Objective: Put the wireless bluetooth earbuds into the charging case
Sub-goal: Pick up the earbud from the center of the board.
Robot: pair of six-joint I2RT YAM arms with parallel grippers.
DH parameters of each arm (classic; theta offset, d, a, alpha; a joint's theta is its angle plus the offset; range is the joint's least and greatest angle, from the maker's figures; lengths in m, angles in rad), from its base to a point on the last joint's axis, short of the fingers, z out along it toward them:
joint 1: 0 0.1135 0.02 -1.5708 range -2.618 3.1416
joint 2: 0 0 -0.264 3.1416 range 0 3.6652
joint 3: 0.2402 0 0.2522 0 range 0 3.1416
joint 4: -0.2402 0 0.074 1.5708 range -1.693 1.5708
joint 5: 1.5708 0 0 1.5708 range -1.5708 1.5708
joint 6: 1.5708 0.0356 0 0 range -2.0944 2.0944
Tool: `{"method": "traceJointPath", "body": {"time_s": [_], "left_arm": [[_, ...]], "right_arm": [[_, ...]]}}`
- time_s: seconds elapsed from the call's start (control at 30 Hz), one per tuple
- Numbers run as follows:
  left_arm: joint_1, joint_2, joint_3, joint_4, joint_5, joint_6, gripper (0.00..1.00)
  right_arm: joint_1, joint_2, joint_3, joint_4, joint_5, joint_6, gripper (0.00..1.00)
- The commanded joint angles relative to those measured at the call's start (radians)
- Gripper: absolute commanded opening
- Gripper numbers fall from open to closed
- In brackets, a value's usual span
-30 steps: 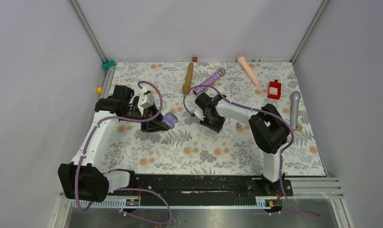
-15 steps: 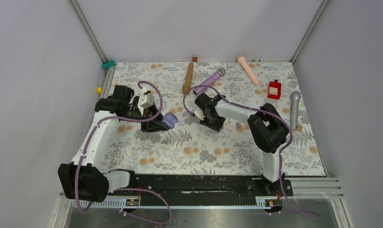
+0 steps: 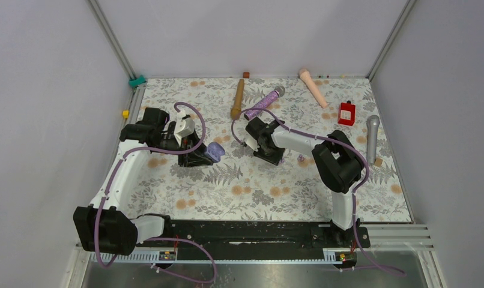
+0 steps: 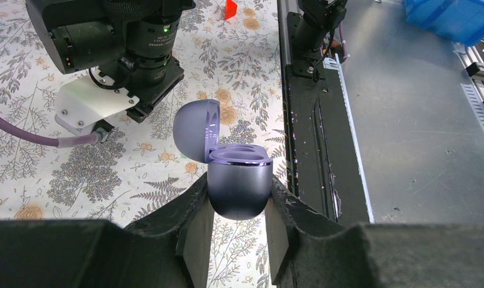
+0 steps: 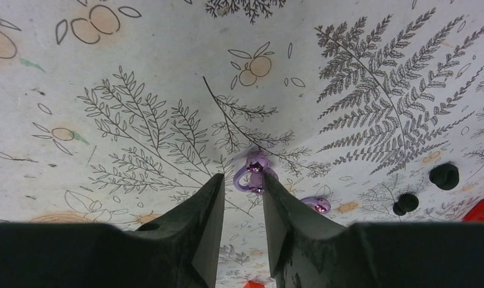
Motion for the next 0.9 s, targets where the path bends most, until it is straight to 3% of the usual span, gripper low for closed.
{"method": "traceJointPath", "body": {"time_s": [0.0,0.87], "left_arm": [[0.006,-0.021,0.016,0.001,0.059,0.03,0.02],[0.007,-0.02,0.018,0.0,0.059,0.029,0.02]], "right_arm": [[0.006,0.024,0.002,0.01,0.045,-0.022,0.37],[0.006,-0.066,-0.032,0.056,0.089,-0.079,0.36]]}}
